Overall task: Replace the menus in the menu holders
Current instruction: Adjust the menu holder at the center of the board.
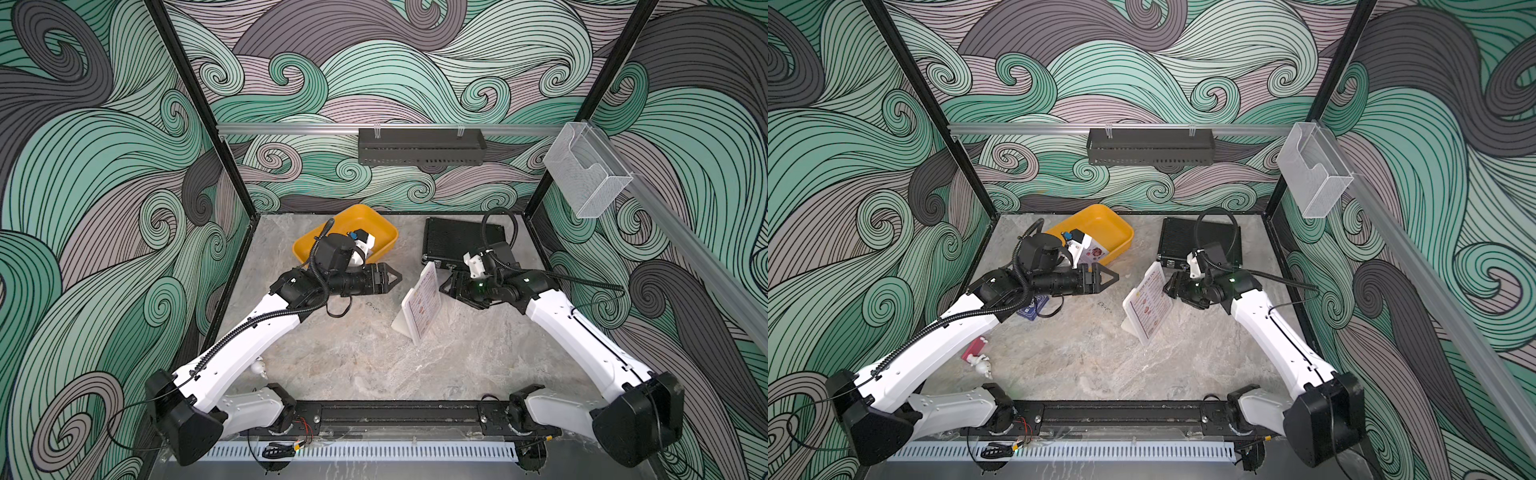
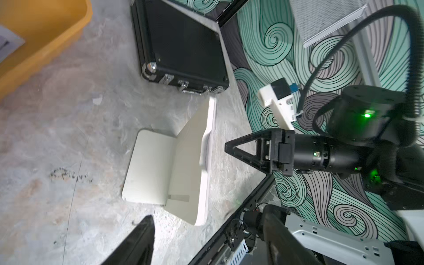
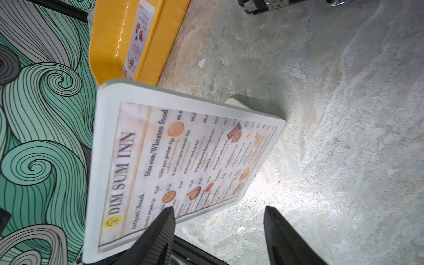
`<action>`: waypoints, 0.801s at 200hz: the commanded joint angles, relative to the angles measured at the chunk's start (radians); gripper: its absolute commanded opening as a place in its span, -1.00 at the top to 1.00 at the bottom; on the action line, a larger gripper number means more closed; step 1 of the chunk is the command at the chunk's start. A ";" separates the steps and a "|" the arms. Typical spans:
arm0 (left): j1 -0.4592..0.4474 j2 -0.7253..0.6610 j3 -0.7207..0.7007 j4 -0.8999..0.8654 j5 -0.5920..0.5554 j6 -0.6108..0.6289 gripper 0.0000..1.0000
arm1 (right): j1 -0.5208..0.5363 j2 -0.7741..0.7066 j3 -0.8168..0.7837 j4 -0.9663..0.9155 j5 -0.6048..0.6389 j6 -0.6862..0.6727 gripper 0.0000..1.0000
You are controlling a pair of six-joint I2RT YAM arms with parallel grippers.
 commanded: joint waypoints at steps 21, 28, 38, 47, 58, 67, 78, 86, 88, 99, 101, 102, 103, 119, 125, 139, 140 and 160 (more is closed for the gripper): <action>-0.004 0.062 0.089 -0.079 0.049 -0.059 -0.51 | 0.001 0.016 -0.047 0.055 0.078 -0.026 -0.27; -0.004 0.078 0.104 -0.080 0.045 -0.045 -0.48 | 0.001 0.035 -0.046 0.075 0.070 -0.028 -0.26; -0.007 0.101 0.127 -0.088 0.035 -0.028 -0.42 | 0.002 0.066 -0.034 0.100 0.052 -0.040 -0.26; -0.007 0.120 0.143 -0.086 0.027 -0.017 -0.37 | 0.002 0.095 -0.014 0.114 0.036 -0.054 -0.25; -0.008 0.139 0.153 -0.072 0.021 -0.008 -0.29 | 0.003 0.123 0.015 0.120 0.019 -0.071 -0.25; -0.010 0.155 0.162 -0.056 0.021 -0.004 -0.22 | 0.003 0.139 0.033 0.133 0.008 -0.077 -0.25; -0.012 0.179 0.178 -0.049 0.020 -0.003 -0.18 | 0.003 0.153 0.042 0.153 -0.007 -0.079 -0.25; -0.014 0.198 0.194 -0.048 0.023 -0.002 -0.13 | 0.003 0.166 0.044 0.167 -0.024 -0.078 -0.25; -0.015 0.199 0.198 -0.049 0.024 -0.001 -0.12 | 0.003 0.170 0.046 0.169 -0.028 -0.077 -0.25; -0.021 0.242 0.224 -0.057 0.026 -0.003 -0.10 | 0.003 0.191 0.050 0.179 -0.050 -0.075 -0.25; -0.023 0.246 0.227 -0.057 0.027 -0.003 -0.10 | 0.003 0.192 0.050 0.181 -0.052 -0.076 -0.24; -0.023 0.249 0.230 -0.057 0.027 -0.002 -0.10 | 0.003 0.194 0.050 0.183 -0.054 -0.075 -0.24; -0.024 0.252 0.231 -0.057 0.028 -0.002 -0.10 | 0.003 0.198 0.050 0.186 -0.058 -0.073 -0.24; -0.033 0.285 0.255 -0.062 0.024 -0.004 -0.09 | 0.005 0.219 0.052 0.218 -0.082 -0.065 -0.24; -0.034 0.295 0.264 -0.066 0.025 -0.007 -0.09 | 0.008 0.226 0.054 0.230 -0.090 -0.063 -0.24; -0.037 0.317 0.285 -0.078 0.027 -0.009 -0.09 | 0.012 0.240 0.065 0.244 -0.103 -0.057 -0.23; -0.037 0.319 0.285 -0.079 0.028 -0.008 -0.08 | 0.012 0.241 0.066 0.246 -0.104 -0.057 -0.23; -0.039 0.342 0.305 -0.102 0.024 -0.002 -0.01 | 0.015 0.238 0.070 0.267 -0.103 -0.040 -0.24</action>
